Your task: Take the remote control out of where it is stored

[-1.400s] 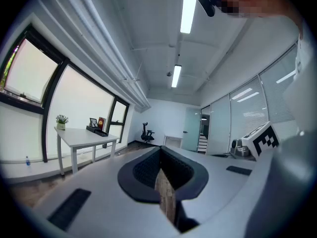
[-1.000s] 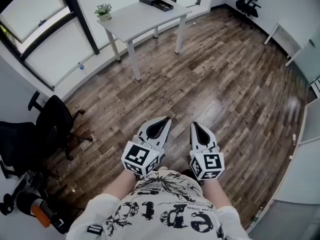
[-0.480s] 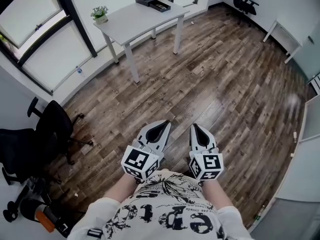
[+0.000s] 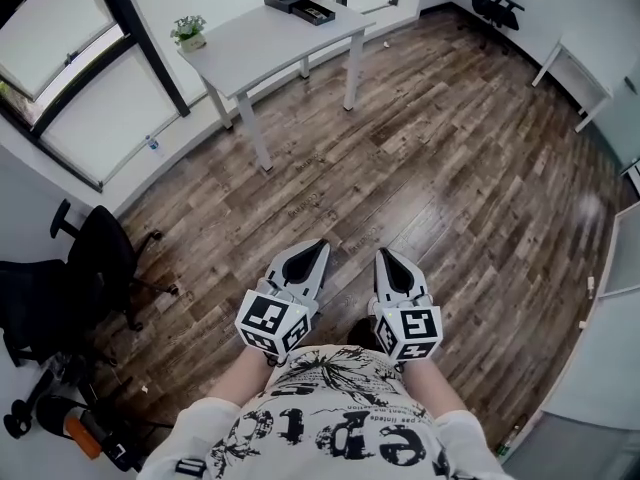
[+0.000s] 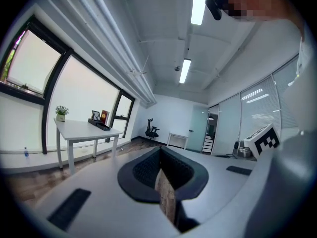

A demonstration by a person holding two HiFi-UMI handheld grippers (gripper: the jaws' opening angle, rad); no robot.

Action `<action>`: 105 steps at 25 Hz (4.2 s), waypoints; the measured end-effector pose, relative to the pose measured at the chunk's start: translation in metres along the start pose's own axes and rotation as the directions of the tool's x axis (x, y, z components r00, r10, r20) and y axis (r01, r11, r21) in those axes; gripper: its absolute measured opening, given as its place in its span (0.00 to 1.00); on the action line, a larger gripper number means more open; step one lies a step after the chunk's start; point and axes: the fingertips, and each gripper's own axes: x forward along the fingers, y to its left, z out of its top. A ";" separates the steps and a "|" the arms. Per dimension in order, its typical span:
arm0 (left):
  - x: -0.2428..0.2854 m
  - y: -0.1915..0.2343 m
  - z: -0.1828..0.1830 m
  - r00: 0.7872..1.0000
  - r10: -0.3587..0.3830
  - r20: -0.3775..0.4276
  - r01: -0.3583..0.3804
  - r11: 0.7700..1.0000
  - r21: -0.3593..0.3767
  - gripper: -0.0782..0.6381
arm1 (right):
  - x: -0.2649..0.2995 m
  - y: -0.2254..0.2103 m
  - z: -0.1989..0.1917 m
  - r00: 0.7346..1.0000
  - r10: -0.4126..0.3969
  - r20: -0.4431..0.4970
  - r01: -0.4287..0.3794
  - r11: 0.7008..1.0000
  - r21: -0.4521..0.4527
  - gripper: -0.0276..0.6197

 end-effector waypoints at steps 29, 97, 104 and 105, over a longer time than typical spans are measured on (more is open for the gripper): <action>0.324 0.018 0.043 0.992 0.129 0.010 -0.128 0.990 -0.065 0.12 | 0.168 -0.295 0.082 0.998 0.063 0.014 -0.063 0.997 -0.038 0.05; 0.868 0.500 0.210 0.888 0.458 0.041 -0.447 0.881 -0.157 0.12 | 0.895 -0.533 0.286 0.922 0.377 -0.087 -0.383 0.920 -0.077 0.05; 0.905 0.606 0.236 0.899 0.437 0.023 -0.426 0.885 -0.188 0.12 | 0.998 -0.510 0.320 0.927 0.361 -0.098 -0.370 0.923 -0.103 0.05; 0.908 0.620 0.239 0.900 0.436 0.020 -0.426 0.886 -0.185 0.12 | 1.012 -0.506 0.325 0.928 0.361 -0.097 -0.370 0.923 -0.105 0.05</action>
